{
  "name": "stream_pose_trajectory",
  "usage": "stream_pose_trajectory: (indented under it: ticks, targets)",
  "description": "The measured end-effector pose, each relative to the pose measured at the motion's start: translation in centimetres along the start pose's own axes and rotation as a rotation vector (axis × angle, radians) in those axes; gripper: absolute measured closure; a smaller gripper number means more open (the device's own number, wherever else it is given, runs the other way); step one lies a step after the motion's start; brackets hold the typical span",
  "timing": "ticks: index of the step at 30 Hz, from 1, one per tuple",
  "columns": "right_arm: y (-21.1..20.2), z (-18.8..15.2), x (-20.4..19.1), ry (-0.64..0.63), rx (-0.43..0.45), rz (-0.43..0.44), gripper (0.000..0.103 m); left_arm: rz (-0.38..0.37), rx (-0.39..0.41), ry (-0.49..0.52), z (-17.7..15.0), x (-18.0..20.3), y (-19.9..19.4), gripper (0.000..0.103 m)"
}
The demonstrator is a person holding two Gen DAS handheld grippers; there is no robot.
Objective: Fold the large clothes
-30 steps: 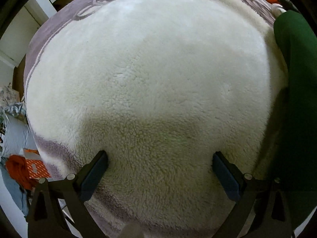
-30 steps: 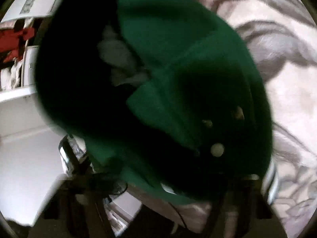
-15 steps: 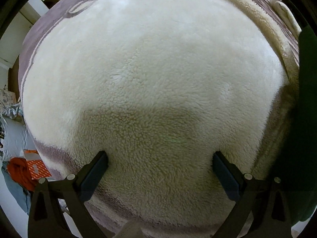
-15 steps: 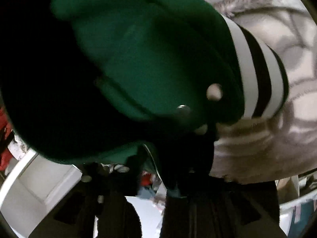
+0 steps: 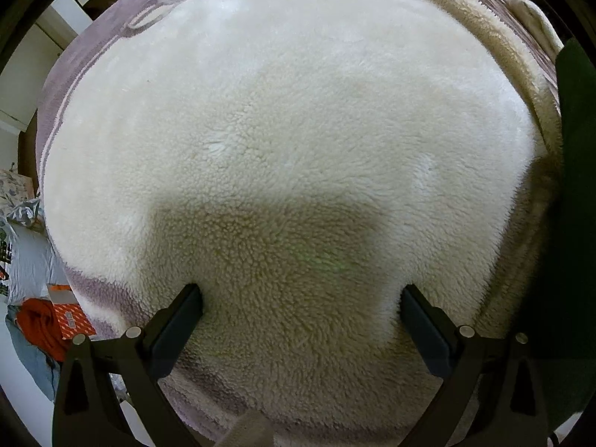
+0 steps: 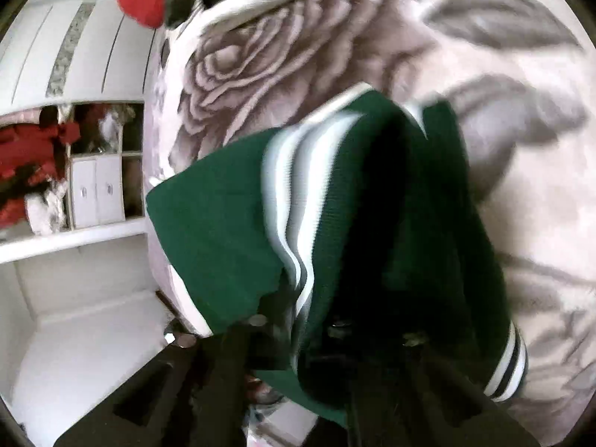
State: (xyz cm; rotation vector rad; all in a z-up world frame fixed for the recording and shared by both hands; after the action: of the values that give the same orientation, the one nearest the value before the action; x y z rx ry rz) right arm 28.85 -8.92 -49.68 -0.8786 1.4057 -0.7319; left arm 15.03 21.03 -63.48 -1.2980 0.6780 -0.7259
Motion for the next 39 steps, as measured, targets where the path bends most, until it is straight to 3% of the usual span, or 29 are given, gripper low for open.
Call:
stream_pose_trajectory:
  ticks: [2,4,6,9,10,12,14,15,16,20,22,23,25,26,27,31,34,36,39]
  targets:
    - [-1.5,0.4,0.6,-0.051,0.094,-0.079,0.1,-0.004,0.001,0.004,0.4,-0.5,-0.1,0.0]
    - [-2.5,2.4,3.5,0.01,0.128,-0.143,0.1,-0.008,0.005,0.006,0.7,-0.6,-0.4,0.0]
    - [-1.9,3.8,6.7,0.08,0.105,-0.158,0.1,-0.007,0.01,0.005,1.0,-1.0,-0.5,0.0]
    - [1.5,4.2,8.5,0.055,-0.072,-0.149,0.1,0.002,-0.017,0.004,1.2,-1.1,-1.4,0.0]
    - [1.0,3.6,9.2,0.07,-0.094,-0.121,0.098,0.004,-0.013,0.006,1.1,-1.0,-1.8,0.0]
    - [0.1,2.8,9.3,0.102,-0.126,-0.012,0.088,0.035,0.031,0.018,1.5,-0.9,-4.1,0.0]
    - [-1.6,1.9,9.8,0.117,-0.104,0.022,0.06,0.03,0.07,0.022,2.0,-0.7,-6.1,0.0]
    - [-2.6,1.1,10.5,0.13,-0.074,0.026,0.037,0.018,0.093,0.022,2.2,-0.5,-7.2,0.0]
    - [-3.1,0.3,11.4,0.154,-0.05,0.03,0.026,0.008,0.11,0.021,2.5,-0.2,-8.2,0.0]
    - [-3.1,-3.5,16.1,0.29,-0.065,0.021,0.026,-0.036,0.172,0.05,4.0,2.0,-11.4,0.0]
    - [-1.7,-4.8,17.6,0.359,-0.089,0.081,0.026,-0.037,0.197,0.092,4.3,3.5,-12.2,0.0]
    - [-0.9,-5.2,17.8,0.365,-0.085,0.133,0.026,-0.026,0.214,0.126,4.5,4.7,-12.5,0.0]
    - [-0.3,-5.5,16.7,0.307,-0.026,0.118,0.028,-0.008,0.24,0.183,4.9,6.3,-13.1,0.0]
    - [-0.7,-5.7,16.1,0.279,0.002,0.112,0.064,-0.005,0.251,0.216,4.9,7.4,-13.3,0.0]
    - [-0.9,-6.0,15.3,0.262,0.018,0.107,0.082,-0.008,0.259,0.24,5.1,8.0,-13.6,0.0]
    - [-5.4,-8.0,13.5,0.281,0.138,0.118,0.086,-0.037,0.272,0.291,5.0,10.4,-14.4,0.0]
    - [-8.6,-9.5,15.2,0.35,0.202,0.069,0.087,-0.061,0.275,0.32,5.3,12.0,-14.6,0.0]
    - [-6.4,-9.0,17.2,0.36,0.128,0.006,0.087,-0.047,0.263,0.352,5.5,13.1,-13.9,0.0]
    - [-2.0,-8.9,19.2,0.398,-0.098,0.074,0.081,0.008,0.231,0.404,5.6,14.5,-12.0,0.0]
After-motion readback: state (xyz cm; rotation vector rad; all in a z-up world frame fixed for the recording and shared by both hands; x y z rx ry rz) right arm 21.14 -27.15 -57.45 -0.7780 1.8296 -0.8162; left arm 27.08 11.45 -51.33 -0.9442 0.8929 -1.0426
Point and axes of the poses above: each gripper's, at about its wrist camera, not at the fingertips, and y roughly the way its jaws point, x to its right, z to its top, the point moved 1 cm from there along y, roughly the way its jaws point, and after that the axes turned 1 degree about x, right-handed, at the moved point
